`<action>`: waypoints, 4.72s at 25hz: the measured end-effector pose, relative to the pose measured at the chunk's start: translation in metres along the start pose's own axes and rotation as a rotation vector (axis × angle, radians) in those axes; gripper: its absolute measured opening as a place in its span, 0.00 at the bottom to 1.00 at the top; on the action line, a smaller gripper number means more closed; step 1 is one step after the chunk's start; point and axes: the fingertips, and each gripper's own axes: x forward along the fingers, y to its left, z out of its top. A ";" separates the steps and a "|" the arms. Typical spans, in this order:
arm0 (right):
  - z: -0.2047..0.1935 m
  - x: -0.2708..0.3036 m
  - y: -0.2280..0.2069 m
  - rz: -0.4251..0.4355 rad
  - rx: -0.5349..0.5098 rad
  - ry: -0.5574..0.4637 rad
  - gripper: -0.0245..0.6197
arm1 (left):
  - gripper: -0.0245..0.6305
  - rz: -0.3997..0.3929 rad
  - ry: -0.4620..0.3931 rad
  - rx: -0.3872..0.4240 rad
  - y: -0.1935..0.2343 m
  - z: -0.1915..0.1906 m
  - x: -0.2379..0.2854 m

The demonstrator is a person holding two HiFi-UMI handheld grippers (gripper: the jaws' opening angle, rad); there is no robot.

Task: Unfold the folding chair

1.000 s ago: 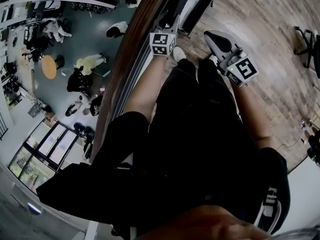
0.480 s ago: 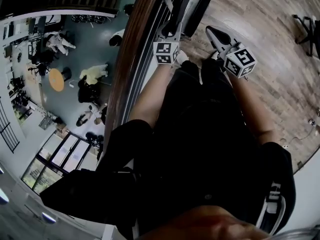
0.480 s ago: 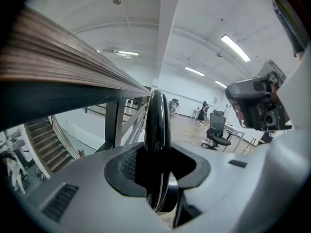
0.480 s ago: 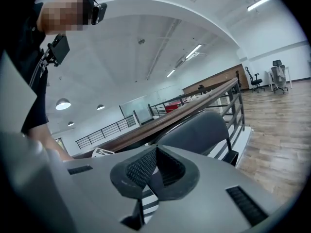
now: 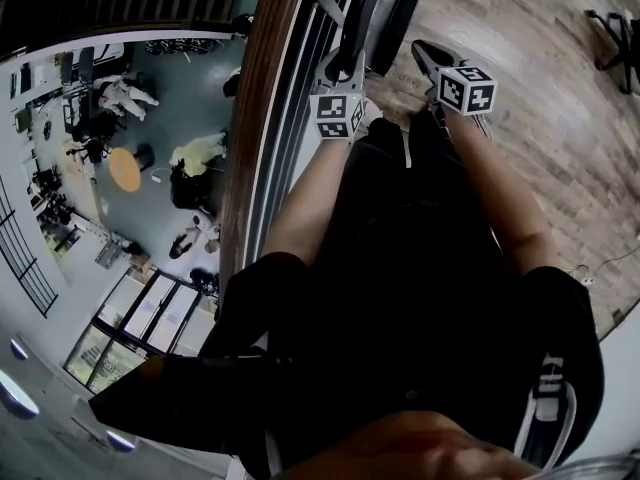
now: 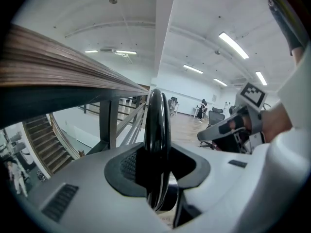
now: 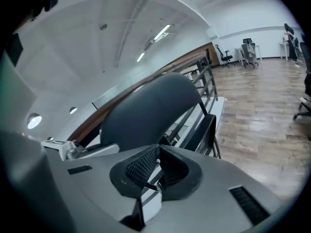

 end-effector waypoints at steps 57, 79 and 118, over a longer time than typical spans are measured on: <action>-0.169 0.034 -0.187 -0.034 0.703 0.176 0.30 | 0.19 -0.132 0.081 0.008 -0.053 -0.022 0.010; -0.272 -0.025 -0.298 0.272 0.797 0.093 0.30 | 0.19 -0.165 0.115 -0.132 -0.033 -0.073 0.026; -0.417 -0.032 -0.455 0.585 0.860 -0.071 0.35 | 0.20 -0.185 0.201 -0.240 -0.062 -0.162 0.069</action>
